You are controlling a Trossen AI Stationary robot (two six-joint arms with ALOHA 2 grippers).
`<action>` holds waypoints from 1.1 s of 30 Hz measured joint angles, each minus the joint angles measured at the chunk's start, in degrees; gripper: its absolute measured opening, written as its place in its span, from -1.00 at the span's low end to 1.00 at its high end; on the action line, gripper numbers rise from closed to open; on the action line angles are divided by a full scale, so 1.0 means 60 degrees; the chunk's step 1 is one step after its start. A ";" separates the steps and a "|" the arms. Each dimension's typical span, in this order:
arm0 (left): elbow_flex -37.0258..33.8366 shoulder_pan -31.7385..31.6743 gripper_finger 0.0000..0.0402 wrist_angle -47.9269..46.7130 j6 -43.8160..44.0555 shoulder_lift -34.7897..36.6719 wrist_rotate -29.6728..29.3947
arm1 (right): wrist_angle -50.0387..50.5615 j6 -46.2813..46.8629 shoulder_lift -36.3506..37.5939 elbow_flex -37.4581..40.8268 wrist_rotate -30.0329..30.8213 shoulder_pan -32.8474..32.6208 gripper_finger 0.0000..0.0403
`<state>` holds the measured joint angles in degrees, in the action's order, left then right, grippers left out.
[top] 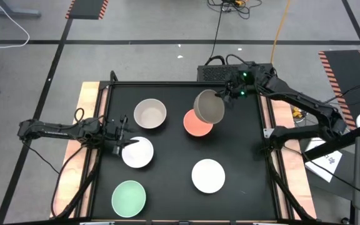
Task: Nest bowls inside each other
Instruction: Stack the brown bowl on top of the orange bowl
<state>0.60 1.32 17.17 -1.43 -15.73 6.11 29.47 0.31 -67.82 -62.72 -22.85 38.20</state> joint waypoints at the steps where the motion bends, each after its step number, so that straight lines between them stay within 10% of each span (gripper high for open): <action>1: 0.0000 -0.0002 -0.09 0.0000 -0.0030 0.0000 0.0000 | 0.0086 -0.0037 -0.0181 -0.0152 -0.0002 0.0000 -0.99; 33: 0.0000 -0.0004 -0.09 -0.0102 -0.0403 0.0000 -0.0018 | 0.4732 -0.0939 -0.4316 -0.4561 0.1267 -0.1105 -0.99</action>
<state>0.60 1.30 16.56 -3.85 -15.73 6.00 57.86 -5.32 -93.72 -90.09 -15.25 31.57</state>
